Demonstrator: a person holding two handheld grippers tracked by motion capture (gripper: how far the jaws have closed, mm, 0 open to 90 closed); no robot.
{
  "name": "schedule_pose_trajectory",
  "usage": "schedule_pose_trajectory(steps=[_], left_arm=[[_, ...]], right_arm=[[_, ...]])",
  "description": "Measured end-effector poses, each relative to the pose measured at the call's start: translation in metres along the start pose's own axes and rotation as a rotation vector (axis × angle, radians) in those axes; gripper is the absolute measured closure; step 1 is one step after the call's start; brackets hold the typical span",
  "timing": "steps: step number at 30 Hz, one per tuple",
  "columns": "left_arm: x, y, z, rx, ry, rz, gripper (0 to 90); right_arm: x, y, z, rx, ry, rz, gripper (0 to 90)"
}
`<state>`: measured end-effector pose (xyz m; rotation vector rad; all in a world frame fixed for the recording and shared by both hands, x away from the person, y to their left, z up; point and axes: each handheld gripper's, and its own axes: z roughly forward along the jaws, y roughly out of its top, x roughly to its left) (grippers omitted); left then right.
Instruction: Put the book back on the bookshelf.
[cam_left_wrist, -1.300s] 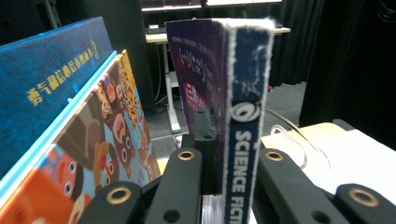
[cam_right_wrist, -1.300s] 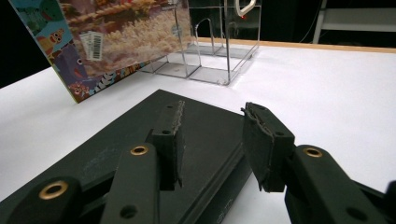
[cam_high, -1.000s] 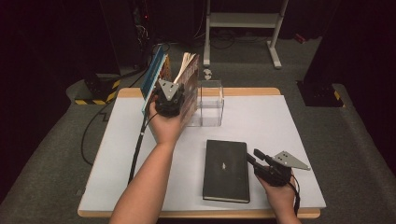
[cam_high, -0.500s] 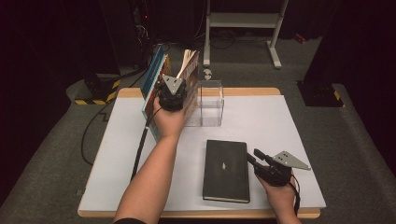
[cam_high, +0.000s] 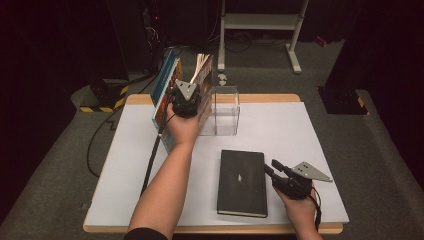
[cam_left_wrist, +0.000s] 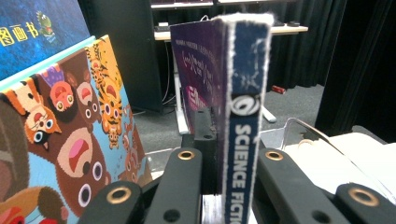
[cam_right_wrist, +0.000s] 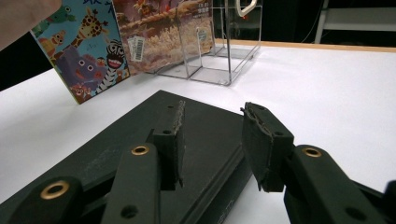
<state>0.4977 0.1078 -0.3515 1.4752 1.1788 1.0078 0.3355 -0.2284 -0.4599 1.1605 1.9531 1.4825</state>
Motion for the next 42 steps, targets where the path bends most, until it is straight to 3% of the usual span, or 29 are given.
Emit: schedule_pose_trajectory(steps=[9,17,23,42], left_arm=[[-0.002,-0.001,0.001,-0.012,0.008,0.003,84.0],[-0.001,-0.01,-0.008,-0.008,0.011,0.002,83.5],[0.002,-0.014,-0.013,0.006,0.016,-0.008,83.1],[0.003,-0.016,-0.018,0.05,0.051,0.018,76.4]], right_arm=[[0.001,0.0,0.0,0.001,0.003,-0.007,59.5],[0.002,-0.001,0.001,0.005,0.009,-0.005,59.4],[0.005,-0.001,0.002,0.008,0.015,-0.012,59.3],[0.008,-0.002,0.005,0.017,0.024,-0.018,59.2]])
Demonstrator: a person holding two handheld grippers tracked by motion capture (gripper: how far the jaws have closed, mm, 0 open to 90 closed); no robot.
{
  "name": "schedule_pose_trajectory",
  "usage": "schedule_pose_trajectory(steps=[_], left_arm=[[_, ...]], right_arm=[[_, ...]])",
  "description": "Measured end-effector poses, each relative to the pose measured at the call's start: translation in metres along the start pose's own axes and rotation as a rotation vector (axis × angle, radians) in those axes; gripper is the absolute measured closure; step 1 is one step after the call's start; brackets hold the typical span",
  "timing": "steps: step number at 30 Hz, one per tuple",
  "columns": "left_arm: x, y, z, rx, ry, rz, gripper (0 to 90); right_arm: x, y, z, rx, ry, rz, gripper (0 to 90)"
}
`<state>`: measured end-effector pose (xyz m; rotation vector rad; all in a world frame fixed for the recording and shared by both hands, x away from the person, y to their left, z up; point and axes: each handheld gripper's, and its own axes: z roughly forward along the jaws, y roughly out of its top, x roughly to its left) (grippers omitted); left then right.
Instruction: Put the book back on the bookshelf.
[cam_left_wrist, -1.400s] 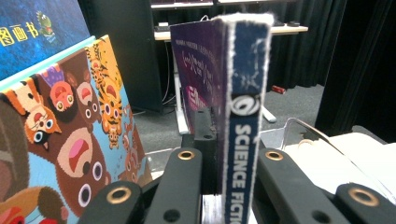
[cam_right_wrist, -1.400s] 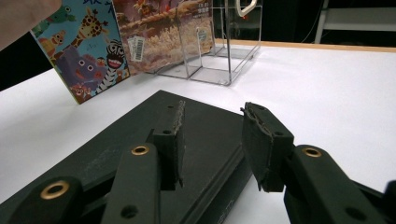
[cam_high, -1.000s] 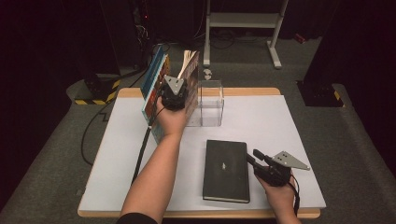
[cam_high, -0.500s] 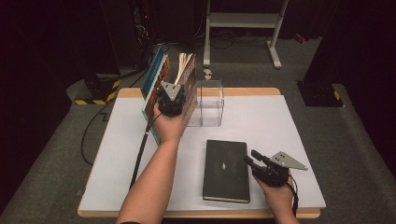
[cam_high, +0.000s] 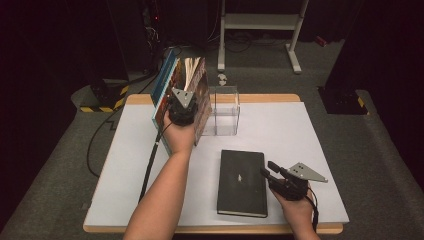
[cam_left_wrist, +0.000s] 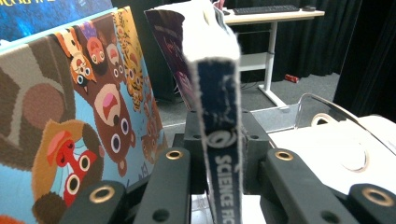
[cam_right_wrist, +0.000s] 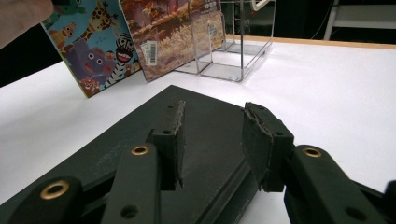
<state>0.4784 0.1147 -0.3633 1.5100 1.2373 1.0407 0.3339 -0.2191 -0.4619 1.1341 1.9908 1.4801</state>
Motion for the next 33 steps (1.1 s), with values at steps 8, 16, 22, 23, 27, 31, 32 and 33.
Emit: schedule_pose_trajectory(steps=[8,16,22,23,27,31,32,33], left_arm=[[0.001,0.001,-0.003,0.0,0.004,0.002,71.9],[0.0,-0.001,-0.007,0.002,0.018,0.01,66.8],[-0.001,-0.004,-0.011,0.007,0.021,0.014,63.1],[0.0,-0.004,-0.011,0.007,0.018,0.015,62.5],[-0.001,-0.004,-0.014,0.003,0.016,0.01,61.8],[-0.001,-0.005,-0.018,-0.002,0.021,-0.004,61.8],[0.0,-0.006,-0.019,-0.001,0.02,-0.004,61.6],[0.0,-0.006,-0.02,0.0,0.021,-0.006,61.6]], right_arm=[[0.001,-0.001,0.001,0.005,0.003,-0.001,59.1],[0.003,-0.001,0.003,0.008,0.006,-0.006,59.1],[0.004,-0.001,0.003,0.011,0.009,-0.004,59.1],[0.004,-0.001,0.003,0.011,0.009,-0.004,59.0],[0.005,-0.001,0.004,0.011,0.011,-0.006,59.1],[0.005,-0.001,0.003,0.012,0.012,-0.007,59.0],[0.005,-0.001,0.003,0.013,0.012,-0.007,59.0],[0.005,-0.001,0.004,0.013,0.012,-0.008,59.0]])
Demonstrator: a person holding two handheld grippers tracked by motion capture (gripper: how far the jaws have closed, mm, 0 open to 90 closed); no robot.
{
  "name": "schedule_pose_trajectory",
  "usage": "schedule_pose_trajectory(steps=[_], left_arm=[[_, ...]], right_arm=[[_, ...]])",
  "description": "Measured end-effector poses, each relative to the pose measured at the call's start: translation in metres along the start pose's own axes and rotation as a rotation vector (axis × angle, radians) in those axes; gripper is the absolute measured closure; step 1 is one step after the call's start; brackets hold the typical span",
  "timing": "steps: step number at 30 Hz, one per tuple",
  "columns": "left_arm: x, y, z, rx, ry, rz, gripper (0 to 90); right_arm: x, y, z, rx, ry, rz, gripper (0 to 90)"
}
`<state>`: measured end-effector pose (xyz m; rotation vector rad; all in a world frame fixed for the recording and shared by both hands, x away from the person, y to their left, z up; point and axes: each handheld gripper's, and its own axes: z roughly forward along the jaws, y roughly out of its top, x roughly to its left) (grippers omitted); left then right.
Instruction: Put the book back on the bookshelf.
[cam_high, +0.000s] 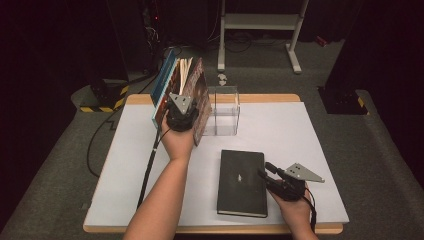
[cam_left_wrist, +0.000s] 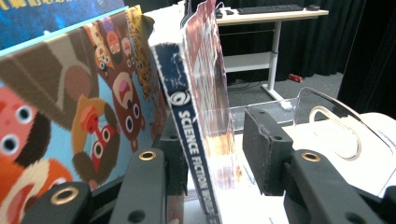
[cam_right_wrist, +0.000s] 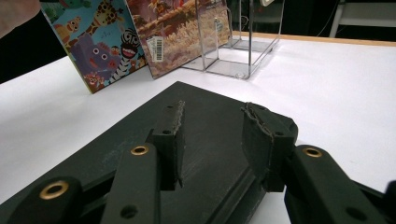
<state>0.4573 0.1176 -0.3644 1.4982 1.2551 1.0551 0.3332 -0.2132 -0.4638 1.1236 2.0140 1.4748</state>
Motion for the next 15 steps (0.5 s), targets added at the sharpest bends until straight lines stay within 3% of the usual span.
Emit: schedule_pose_trajectory(steps=[15], left_arm=[[-0.001,-0.007,-0.015,-0.005,-0.006,-0.005,61.6]], right_arm=[[0.001,0.0,0.001,0.004,0.003,-0.007,59.0]])
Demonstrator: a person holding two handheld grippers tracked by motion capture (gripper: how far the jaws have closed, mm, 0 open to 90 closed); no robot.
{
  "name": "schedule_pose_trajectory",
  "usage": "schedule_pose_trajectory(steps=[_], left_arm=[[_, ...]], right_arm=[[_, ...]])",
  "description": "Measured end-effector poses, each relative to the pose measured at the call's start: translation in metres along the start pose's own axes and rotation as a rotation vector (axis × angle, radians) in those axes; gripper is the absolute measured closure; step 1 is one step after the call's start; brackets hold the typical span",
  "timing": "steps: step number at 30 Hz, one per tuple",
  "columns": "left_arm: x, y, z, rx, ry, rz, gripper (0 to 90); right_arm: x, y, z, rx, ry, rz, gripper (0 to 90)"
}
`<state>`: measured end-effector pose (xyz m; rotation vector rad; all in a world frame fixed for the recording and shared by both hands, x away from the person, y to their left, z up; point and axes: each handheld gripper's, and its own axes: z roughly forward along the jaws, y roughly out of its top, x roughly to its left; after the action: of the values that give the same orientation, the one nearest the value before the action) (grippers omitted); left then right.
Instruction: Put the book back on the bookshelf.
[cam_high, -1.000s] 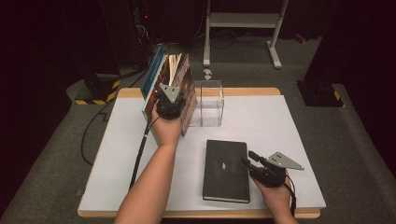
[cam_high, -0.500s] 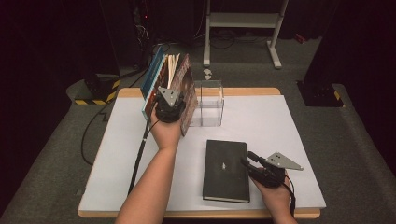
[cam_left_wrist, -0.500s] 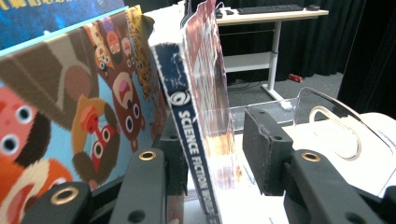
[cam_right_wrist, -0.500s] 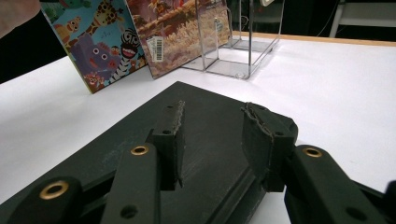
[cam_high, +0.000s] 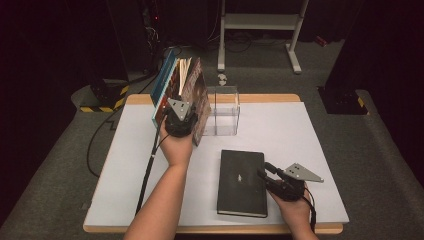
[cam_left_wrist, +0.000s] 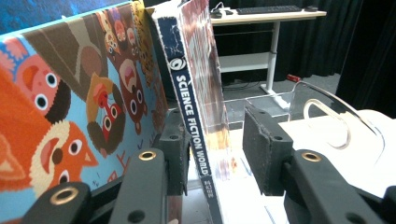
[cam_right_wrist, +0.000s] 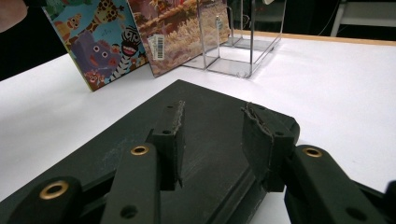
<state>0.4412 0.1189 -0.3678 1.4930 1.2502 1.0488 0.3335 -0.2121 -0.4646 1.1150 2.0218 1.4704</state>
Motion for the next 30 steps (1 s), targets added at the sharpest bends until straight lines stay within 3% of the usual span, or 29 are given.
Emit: schedule_pose_trajectory(steps=[14,30], left_arm=[[0.003,-0.007,-0.014,-0.006,-0.02,-0.013,61.5],[0.002,-0.017,-0.031,-0.01,-0.061,0.024,59.4]], right_arm=[[0.001,-0.001,-0.001,0.004,-0.001,-0.001,58.9],[0.002,-0.002,0.0,0.007,-0.001,-0.007,58.9]])
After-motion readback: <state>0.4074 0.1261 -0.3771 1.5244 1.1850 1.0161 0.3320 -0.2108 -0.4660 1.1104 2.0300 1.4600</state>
